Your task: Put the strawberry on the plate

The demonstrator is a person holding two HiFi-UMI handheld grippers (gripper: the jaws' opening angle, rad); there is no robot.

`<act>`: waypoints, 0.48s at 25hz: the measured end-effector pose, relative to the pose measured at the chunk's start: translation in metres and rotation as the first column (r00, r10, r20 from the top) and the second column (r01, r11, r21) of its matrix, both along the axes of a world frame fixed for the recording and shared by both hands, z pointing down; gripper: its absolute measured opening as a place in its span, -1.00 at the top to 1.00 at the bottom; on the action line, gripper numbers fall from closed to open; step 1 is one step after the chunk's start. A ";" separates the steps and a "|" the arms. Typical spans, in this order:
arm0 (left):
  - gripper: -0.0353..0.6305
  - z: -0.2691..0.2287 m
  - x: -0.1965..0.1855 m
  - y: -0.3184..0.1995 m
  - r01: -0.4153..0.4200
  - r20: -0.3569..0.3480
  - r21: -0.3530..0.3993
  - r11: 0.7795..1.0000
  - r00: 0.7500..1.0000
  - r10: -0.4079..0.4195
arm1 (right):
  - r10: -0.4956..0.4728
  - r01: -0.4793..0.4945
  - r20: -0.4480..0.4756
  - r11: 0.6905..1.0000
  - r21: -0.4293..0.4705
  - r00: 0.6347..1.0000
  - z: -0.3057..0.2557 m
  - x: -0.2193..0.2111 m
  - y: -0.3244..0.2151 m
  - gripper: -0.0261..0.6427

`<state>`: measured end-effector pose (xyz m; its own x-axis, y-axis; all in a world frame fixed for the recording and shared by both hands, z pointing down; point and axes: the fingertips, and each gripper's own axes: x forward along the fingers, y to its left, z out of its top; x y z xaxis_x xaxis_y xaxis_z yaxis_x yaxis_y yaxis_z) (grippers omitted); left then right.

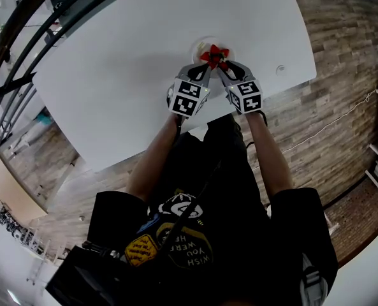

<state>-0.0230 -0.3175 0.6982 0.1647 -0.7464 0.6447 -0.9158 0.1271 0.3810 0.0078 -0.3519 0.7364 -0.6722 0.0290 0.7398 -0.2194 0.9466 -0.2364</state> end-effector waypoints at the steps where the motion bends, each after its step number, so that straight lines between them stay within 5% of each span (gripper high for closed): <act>1: 0.89 0.001 -0.002 0.000 0.006 -0.004 0.000 1.000 1.000 -0.006 | -0.006 0.006 -0.006 1.000 0.004 1.000 0.002 0.000 0.000 0.51; 12: 0.89 0.000 -0.007 0.002 0.037 -0.033 0.007 0.999 0.999 -0.036 | -0.100 0.104 -0.060 0.992 0.078 0.993 0.015 0.001 0.001 0.51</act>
